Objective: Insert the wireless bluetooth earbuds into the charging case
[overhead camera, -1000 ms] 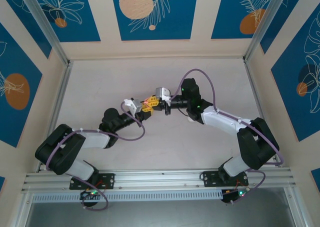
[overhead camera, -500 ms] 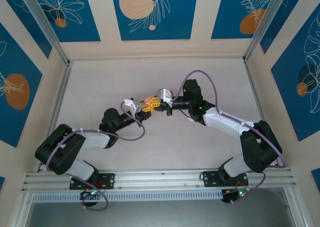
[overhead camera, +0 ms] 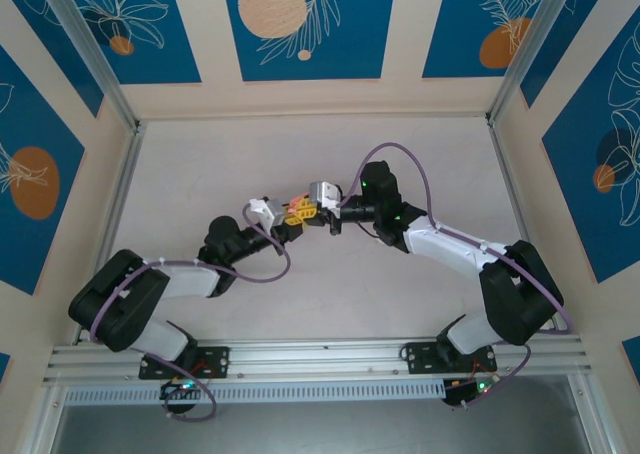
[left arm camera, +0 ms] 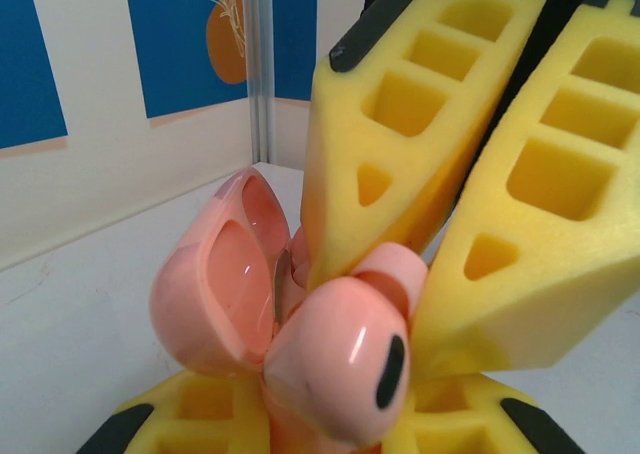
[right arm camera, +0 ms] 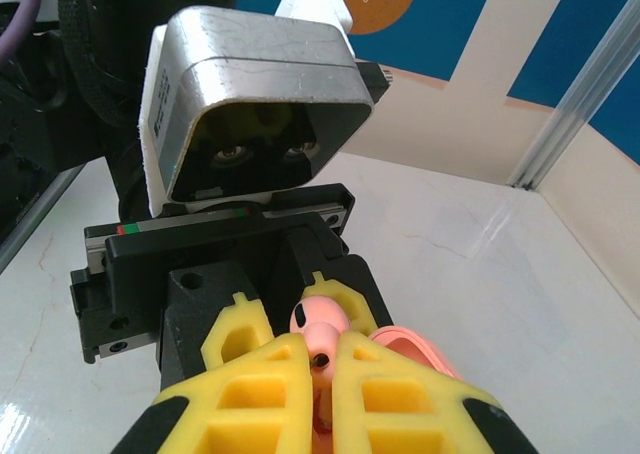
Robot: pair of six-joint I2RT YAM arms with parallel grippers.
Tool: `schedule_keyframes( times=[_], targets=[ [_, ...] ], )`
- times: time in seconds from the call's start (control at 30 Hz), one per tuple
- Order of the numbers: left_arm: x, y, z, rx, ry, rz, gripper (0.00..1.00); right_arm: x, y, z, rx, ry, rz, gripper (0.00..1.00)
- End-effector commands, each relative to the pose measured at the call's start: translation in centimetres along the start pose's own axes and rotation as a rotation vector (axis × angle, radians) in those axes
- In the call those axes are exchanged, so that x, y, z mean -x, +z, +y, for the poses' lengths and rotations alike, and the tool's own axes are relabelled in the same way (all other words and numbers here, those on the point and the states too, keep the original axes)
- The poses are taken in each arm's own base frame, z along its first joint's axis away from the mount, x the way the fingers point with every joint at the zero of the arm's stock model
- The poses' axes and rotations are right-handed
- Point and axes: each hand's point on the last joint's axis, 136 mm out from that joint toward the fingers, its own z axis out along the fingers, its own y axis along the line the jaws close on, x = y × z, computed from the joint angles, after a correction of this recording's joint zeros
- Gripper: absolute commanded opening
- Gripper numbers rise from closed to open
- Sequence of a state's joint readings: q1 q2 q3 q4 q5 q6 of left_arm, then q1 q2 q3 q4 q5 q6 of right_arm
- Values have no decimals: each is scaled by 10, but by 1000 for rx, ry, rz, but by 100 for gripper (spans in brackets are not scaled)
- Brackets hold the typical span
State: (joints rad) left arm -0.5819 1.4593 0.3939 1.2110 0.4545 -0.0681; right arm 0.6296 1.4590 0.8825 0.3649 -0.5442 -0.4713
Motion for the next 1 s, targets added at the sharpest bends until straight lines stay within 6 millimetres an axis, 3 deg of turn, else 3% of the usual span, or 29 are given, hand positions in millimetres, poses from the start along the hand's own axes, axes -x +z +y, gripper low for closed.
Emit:
schedule_keyframes(
  times=[0.0,0.3,0.97],
  targets=[
    [52,2,-12,-34,109,-153,0,-32,4,18,38,89,93,9],
    [55,0,-12,-30,115,-158,0,-53,-10,24,9,117,178,12],
    [50,3,-18,-48,117,-131,0,-41,-17,3,-69,99,170,17]
  ],
)
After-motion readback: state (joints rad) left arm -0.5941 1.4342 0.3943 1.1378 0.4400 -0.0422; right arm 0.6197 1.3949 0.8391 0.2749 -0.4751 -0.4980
